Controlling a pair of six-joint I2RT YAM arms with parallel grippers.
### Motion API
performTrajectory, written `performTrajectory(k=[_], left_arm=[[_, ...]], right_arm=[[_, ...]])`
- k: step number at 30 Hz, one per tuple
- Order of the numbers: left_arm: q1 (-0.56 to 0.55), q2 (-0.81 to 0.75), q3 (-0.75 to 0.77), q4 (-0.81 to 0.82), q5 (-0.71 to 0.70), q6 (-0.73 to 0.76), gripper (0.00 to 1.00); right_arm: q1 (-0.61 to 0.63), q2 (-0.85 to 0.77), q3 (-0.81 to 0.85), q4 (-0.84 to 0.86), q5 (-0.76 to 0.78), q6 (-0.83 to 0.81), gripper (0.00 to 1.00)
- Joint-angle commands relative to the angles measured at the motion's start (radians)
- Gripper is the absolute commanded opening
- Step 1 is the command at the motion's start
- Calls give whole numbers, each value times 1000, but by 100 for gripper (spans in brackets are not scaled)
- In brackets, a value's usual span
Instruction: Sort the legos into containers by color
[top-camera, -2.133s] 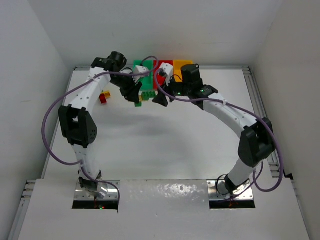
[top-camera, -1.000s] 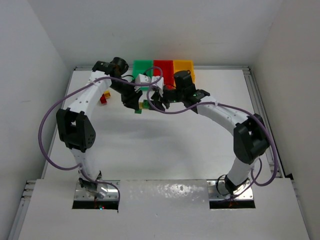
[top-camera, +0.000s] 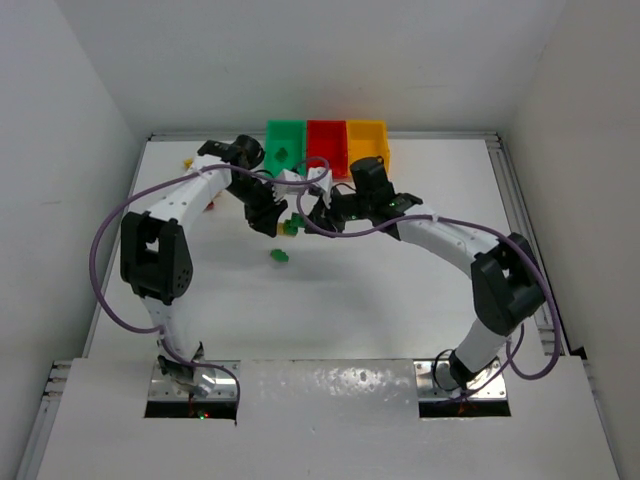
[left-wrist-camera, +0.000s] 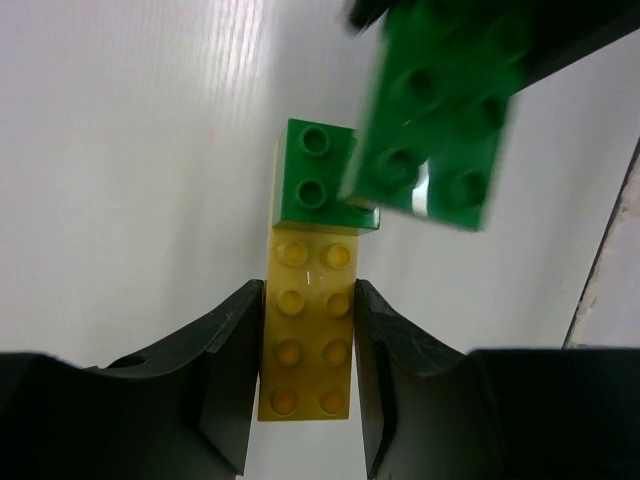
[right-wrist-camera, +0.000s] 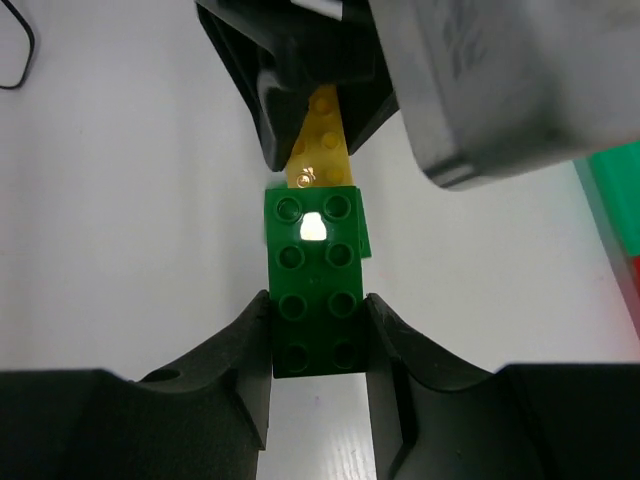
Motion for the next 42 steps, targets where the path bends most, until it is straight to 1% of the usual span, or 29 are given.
performTrajectory(k=[1,6,8,12,15,17,18,19,21,22,23,24,25,26,27,29,30,31,32,33,34,35,36,37,39,41,42], left_arm=[[7,-4,-25,44,-69,9,0],[7,-4,-47,59,-59,6,0],[8,-6,-47,59,-62,3,0],[13,-10,-47,93,-66,-37,0],[47,-13,-47,153,-64,-115,0],[70,-15,-41,199,-76,-196,0],[102,-18,-41,219,-79,-233,0],[120,-21,-42,236,-79,-295,0],[180,-36,-50,288,-79,-359,0],[200,-45,-59,323,-76,-420,0],[218,-64,-65,344,-81,-452,0],[244,-85,-78,386,-116,-522,0],[254,-99,-84,404,-139,-552,0],[258,-111,-90,418,-163,-571,0],[258,-139,-98,453,-214,-607,0],[258,-162,-122,489,-248,-647,0],[258,-168,-124,498,-268,-673,0],[258,-174,-124,506,-276,-686,0],[258,-174,-118,507,-282,-698,0],[260,-176,-116,507,-289,-713,0],[260,-181,-116,512,-291,-718,0],[260,-182,-116,513,-291,-721,0],[260,-184,-116,513,-293,-724,0],[260,-182,-116,515,-290,-726,0],[261,-173,-113,513,-283,-727,0],[263,-167,-113,515,-273,-730,0],[263,-161,-114,516,-265,-730,0]], right_arm=[[2,-104,-32,144,-39,77,0],[1,-112,-74,226,-44,147,0],[-1,-106,-71,212,-39,144,0],[-4,-97,-74,148,31,95,0],[-27,-98,-86,175,40,126,0],[-42,-97,-90,218,47,179,0],[-45,-92,-87,229,53,189,0],[-44,-86,-84,244,91,225,0],[-45,-66,-58,302,131,293,0],[-44,-31,-45,331,181,393,0],[-45,-9,-2,377,203,446,0],[-45,46,59,423,249,559,0],[-45,76,95,453,273,624,0],[-45,110,127,486,304,694,0],[-44,183,200,555,370,824,0],[-42,271,291,617,437,966,0],[-39,320,345,637,468,1073,0],[-39,418,456,652,500,1112,0],[-39,467,513,645,578,1144,0],[-36,515,575,631,618,1195,0],[-36,561,689,603,651,1210,0],[-36,651,743,599,703,1221,0],[-33,695,806,597,720,1204,0],[-33,782,925,586,738,1195,0],[-30,859,1061,577,796,1177,0],[-32,913,1077,598,861,1177,0],[-32,917,1069,606,867,1174,0]])
